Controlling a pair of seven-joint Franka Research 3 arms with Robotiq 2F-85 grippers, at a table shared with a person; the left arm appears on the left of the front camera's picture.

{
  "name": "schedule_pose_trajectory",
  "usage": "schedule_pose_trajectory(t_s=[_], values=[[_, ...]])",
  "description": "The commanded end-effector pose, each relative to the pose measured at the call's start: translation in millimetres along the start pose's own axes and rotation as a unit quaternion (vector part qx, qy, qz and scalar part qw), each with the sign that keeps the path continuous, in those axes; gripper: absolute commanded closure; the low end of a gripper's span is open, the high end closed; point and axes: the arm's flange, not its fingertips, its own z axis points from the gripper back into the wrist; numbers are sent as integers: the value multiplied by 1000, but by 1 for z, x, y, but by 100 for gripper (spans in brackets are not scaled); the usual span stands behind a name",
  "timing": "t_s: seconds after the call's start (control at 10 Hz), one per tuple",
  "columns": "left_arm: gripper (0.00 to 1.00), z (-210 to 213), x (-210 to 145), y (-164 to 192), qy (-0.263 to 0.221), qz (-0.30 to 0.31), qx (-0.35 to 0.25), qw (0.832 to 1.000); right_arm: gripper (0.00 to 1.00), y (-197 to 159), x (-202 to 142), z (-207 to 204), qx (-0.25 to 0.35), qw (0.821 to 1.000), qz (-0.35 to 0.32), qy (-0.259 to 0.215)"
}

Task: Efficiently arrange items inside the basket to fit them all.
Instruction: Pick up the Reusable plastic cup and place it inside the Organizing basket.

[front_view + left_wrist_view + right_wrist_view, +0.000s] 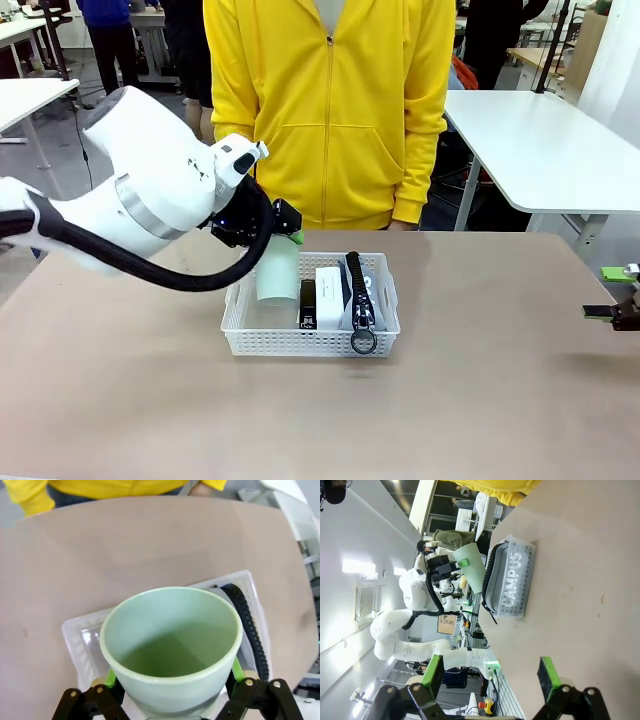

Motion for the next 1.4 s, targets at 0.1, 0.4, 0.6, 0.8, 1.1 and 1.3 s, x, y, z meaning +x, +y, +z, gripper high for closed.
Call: schedule_pose_trajectory(t_s=[0.1, 0.4, 0.6, 0.8, 1.1, 1.3], values=[[8, 10, 40, -13, 22, 22, -1, 1000, 0, 2, -3, 2, 2, 1000, 9, 5], [8, -1, 41, -8, 104, 16, 17, 994, 0, 2, -3, 2, 2, 1000, 9, 5], [8, -5, 37, -7, 126, 20, 21, 992, 0, 2, -3, 2, 2, 1000, 9, 5], [8, -14, 31, -3, 144, 24, 27, 989, 0, 2, -3, 2, 2, 1000, 9, 5], [8, -26, 24, 7, 146, 37, 47, 987, 0, 2, -3, 2, 2, 1000, 9, 5], [8, -32, 20, 12, 154, 40, 52, 986, 0, 2, -3, 2, 2, 1000, 9, 5]])
